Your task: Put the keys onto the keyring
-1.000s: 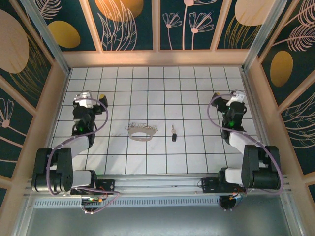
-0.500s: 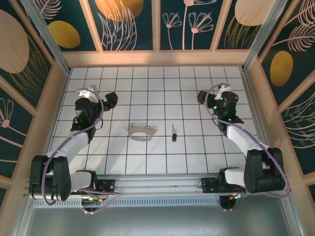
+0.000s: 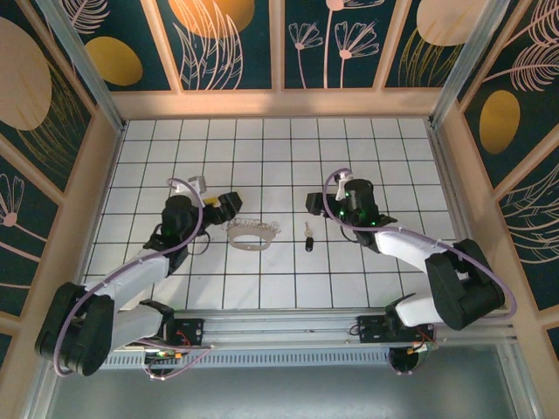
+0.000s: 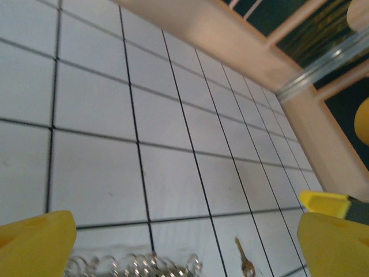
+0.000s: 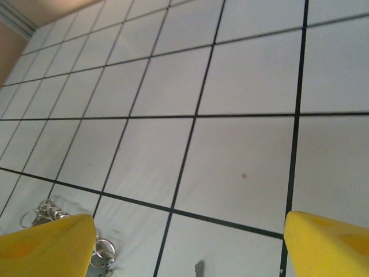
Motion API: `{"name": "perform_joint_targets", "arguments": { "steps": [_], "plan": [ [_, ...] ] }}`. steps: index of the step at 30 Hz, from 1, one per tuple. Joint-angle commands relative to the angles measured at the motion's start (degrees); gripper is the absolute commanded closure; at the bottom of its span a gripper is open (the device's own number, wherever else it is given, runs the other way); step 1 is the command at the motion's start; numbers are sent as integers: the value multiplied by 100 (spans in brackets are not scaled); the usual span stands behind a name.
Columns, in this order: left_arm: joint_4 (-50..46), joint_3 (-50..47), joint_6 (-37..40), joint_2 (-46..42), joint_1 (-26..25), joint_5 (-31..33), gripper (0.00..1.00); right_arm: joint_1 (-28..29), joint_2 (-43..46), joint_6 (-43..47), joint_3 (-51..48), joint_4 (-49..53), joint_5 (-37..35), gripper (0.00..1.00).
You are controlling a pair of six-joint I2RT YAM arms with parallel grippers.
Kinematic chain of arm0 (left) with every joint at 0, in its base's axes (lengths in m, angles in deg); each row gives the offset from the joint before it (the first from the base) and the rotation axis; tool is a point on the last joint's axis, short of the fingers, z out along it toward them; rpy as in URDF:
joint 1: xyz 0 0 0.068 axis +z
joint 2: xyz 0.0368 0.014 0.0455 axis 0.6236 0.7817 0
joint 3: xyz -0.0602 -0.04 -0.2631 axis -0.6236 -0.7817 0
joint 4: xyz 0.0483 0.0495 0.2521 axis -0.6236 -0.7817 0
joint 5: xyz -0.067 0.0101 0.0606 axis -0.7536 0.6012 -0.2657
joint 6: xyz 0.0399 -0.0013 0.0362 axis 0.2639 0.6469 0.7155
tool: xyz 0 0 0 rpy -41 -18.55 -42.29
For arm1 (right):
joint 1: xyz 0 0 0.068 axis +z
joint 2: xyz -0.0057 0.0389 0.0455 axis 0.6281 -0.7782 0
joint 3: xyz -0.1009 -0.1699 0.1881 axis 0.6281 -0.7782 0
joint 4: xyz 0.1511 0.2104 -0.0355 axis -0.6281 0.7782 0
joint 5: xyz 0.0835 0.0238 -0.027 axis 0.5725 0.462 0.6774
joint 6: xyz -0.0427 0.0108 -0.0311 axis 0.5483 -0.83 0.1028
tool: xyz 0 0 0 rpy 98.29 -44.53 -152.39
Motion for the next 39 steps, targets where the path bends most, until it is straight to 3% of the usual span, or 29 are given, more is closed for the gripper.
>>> {"name": "perform_joint_targets", "arguments": {
  "steps": [1, 9, 15, 39],
  "plan": [
    [160, -2, -415, 352, -376, 354, 2, 51, -159, -263, 1, -184, -296, 15],
    [622, 170, -1128, 1298, -1184, 507, 5, 50, -343, -315, 295, 192, -845, 11],
    [478, 290, -1369, 1541, -1541, 818, 5, 42, -474, -169, 452, 312, -846, 11],
    [-294, 816, -1161, 2175, -1640, 1040, 4, 7, -121, -283, 123, 62, -150, 12]
  ]
}}
